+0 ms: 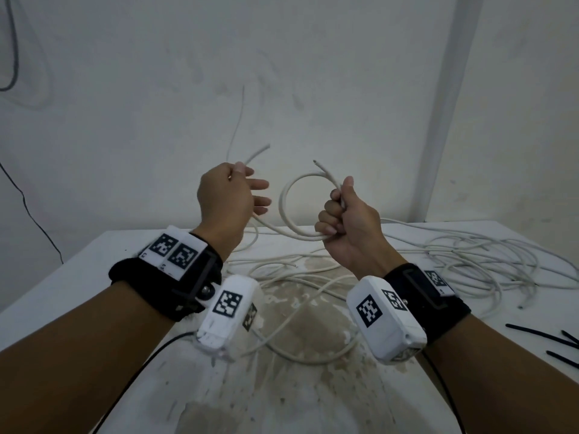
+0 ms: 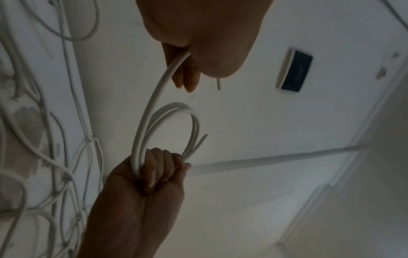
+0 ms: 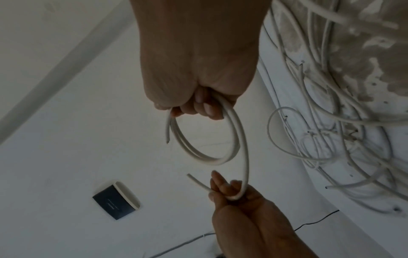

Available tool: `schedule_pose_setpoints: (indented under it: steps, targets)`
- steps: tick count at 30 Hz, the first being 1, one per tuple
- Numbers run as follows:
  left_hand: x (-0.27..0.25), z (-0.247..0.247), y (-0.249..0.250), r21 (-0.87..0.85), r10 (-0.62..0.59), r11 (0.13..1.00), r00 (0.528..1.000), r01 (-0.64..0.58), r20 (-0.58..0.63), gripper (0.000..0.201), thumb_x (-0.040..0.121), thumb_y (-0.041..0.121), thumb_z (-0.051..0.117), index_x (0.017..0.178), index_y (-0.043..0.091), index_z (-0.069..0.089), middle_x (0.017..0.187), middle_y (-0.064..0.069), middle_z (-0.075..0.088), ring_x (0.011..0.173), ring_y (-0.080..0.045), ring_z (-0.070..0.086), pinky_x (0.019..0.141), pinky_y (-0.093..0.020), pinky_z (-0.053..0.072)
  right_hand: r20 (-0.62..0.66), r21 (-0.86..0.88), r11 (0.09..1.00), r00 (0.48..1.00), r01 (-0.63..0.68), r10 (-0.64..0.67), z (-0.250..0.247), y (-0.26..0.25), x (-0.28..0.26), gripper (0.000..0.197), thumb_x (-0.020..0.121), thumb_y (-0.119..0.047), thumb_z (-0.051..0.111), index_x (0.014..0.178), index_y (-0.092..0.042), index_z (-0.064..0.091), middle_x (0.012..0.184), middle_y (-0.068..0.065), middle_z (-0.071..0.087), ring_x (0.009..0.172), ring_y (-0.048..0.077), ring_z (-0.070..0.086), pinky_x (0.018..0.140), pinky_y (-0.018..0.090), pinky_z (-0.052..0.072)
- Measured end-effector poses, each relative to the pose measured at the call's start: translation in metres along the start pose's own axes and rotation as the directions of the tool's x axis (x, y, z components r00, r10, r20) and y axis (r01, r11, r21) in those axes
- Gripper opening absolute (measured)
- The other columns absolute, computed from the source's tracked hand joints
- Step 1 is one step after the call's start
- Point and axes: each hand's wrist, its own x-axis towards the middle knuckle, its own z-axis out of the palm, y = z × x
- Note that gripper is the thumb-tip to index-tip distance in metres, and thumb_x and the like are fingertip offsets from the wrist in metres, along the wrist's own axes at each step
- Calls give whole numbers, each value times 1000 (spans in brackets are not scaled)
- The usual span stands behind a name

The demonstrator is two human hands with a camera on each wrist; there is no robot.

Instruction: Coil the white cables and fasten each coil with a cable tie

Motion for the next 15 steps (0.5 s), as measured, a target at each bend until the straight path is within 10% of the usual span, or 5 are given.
schedule_pose_setpoints:
  steps: [9, 15]
  targets:
    - [11, -14, -6, 168, 40, 985, 999, -38, -11, 31, 104, 24, 43, 92, 10, 68, 67, 1, 62, 46, -16, 47, 42, -24, 39, 82, 55, 997, 996, -47, 43, -6, 0, -2, 44, 103, -47, 43, 72, -16, 47, 51, -6, 20, 38, 9, 17, 36, 21, 23]
    - [1, -7, 7, 279, 200, 921, 945, -272, 260, 27, 100, 30, 53, 86, 23, 75, 79, 4, 70, 58, -6, 52, 62, -27, 41, 127, -272, 961, 989, -45, 82, 1, 8, -10, 40, 102, -43, 49, 71, -17, 46, 53, -5, 22, 43, 10, 16, 38, 22, 20]
